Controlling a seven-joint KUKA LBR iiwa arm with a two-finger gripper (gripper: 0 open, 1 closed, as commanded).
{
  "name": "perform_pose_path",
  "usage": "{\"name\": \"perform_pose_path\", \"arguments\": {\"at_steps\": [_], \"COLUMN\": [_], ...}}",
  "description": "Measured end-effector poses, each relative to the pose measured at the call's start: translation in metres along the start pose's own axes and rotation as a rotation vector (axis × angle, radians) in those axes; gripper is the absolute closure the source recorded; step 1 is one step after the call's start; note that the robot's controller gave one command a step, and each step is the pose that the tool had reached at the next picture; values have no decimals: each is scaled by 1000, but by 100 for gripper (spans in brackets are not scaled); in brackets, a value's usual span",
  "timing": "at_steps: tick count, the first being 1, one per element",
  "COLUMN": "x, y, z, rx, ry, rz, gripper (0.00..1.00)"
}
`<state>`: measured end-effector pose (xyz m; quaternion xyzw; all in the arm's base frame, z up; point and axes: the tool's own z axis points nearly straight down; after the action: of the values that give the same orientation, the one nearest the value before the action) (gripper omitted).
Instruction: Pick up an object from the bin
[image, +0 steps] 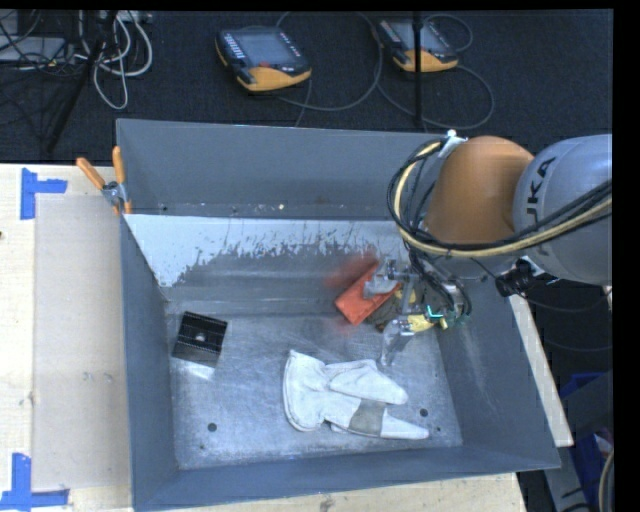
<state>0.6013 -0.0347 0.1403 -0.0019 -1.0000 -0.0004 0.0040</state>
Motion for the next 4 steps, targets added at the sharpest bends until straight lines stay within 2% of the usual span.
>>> {"name": "perform_pose_path", "arguments": {"at_steps": [1,2,3,4], "x": [-2,-24,-24,-12], "y": [0,-7,-7,-7], "z": [-4,56,56,17], "rx": [1,3,3,1], "ry": [-7,-52,-52,-5], "rz": [-1,-361,-360,-373], "gripper": [0,100,100,100]}}
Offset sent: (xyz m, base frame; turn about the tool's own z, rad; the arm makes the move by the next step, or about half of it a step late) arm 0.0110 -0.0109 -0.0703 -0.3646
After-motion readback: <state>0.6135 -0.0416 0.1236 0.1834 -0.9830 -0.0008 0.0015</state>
